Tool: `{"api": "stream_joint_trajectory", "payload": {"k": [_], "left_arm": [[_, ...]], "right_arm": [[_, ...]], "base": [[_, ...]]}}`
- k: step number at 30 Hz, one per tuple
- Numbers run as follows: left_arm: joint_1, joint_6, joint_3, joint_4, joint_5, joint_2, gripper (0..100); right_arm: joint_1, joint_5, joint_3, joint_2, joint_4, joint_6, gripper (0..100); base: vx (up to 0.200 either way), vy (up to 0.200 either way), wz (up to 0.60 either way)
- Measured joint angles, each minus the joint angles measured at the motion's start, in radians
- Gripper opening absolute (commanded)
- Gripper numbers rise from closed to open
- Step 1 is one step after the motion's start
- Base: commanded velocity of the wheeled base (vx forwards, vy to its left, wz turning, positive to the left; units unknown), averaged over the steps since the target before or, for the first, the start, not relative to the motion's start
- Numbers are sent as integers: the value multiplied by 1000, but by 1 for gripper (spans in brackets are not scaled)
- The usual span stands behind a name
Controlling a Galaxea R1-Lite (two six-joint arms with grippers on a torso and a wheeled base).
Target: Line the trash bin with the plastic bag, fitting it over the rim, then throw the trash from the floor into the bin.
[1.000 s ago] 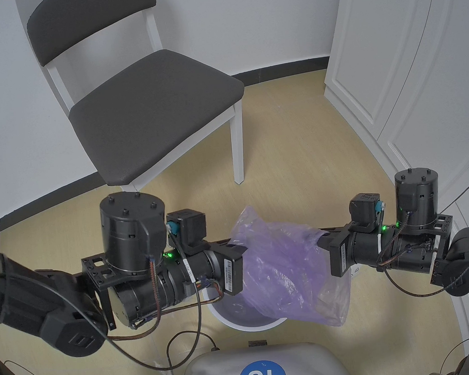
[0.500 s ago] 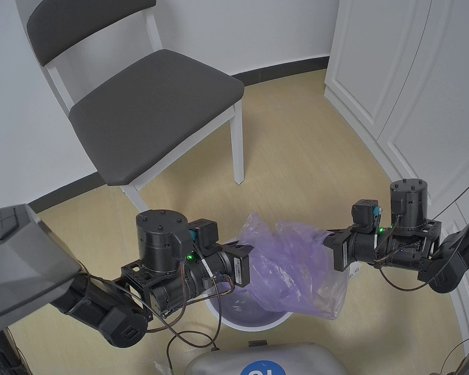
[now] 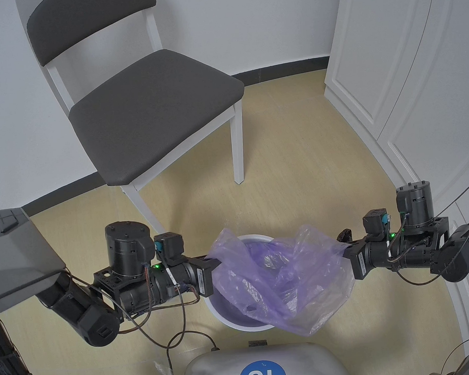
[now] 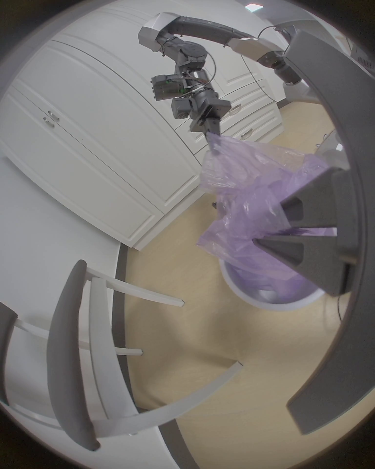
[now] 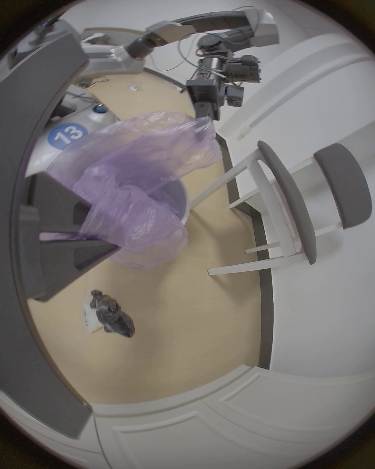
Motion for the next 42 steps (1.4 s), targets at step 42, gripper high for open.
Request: {"api": "stream_joint_trajectory", "payload": {"k": [42], "left_arm": [[67,-15,170,-353,-62,169,0]], "right_arm": [[-10,1,26,97,-41,-117,0]], "base": [[0,0,0]]}}
